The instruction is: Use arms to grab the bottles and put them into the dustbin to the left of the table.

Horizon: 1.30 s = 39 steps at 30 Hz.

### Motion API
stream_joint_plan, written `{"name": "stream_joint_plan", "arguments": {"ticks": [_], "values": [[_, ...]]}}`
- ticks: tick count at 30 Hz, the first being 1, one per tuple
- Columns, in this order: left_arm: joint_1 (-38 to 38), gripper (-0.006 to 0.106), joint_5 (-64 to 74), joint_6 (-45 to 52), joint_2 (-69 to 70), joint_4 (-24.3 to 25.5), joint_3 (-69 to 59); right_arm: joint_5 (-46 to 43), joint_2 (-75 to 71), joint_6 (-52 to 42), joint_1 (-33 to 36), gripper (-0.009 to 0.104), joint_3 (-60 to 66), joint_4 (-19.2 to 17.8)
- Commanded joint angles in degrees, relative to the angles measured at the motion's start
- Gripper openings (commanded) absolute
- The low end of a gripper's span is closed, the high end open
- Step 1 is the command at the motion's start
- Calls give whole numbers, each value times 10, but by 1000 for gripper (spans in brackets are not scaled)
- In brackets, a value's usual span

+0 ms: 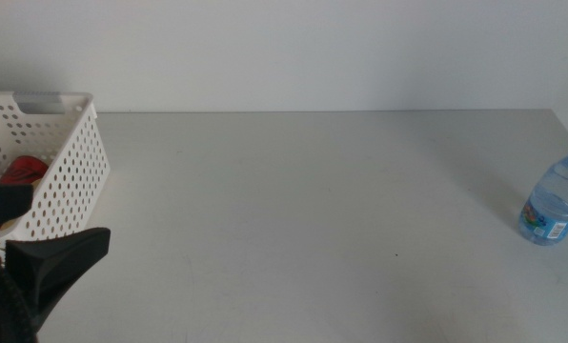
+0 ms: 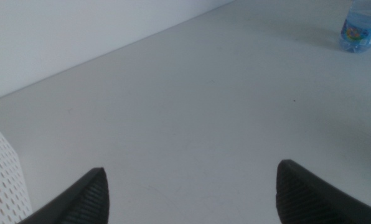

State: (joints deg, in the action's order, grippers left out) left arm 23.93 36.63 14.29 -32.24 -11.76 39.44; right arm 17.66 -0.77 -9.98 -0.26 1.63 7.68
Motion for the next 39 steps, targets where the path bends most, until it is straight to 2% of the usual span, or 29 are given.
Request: {"name": "stream_joint_plan", "arguments": {"ticks": [1, 8, 13, 18, 22, 25, 30, 32, 37, 39], "values": [[0, 89, -55, -13, -1, 12, 13, -43, -13, -7, -4, 78, -5, -3], [-1, 89, -68, -27, -1, 20, 13, -43, -13, -7, -4, 78, -5, -3], [0, 89, -68, -27, -1, 0, 13, -43, -13, -7, -4, 78, -5, -3], [0, 89, -70, -27, -1, 1, 13, -43, -13, -7, -4, 78, -5, -3], [0, 89, -70, -27, -1, 1, 13, -52, -13, -71, -4, 78, -5, -91], [0, 89, -70, -27, -1, 1, 13, -52, -13, -83, -4, 78, -5, -119], [0, 89, -70, -27, -1, 1, 13, -52, -12, -84, -4, 78, -5, -102], [0, 89, -70, -27, -1, 1, 13, -55, -9, -99, -4, 78, -5, -105], [0, 89, -70, -27, -1, 1, 13, -120, 31, -70, -4, 78, -5, -25], [0, 89, -70, -27, -1, 1, 13, -147, 59, -58, -4, 78, -5, -18]]}}
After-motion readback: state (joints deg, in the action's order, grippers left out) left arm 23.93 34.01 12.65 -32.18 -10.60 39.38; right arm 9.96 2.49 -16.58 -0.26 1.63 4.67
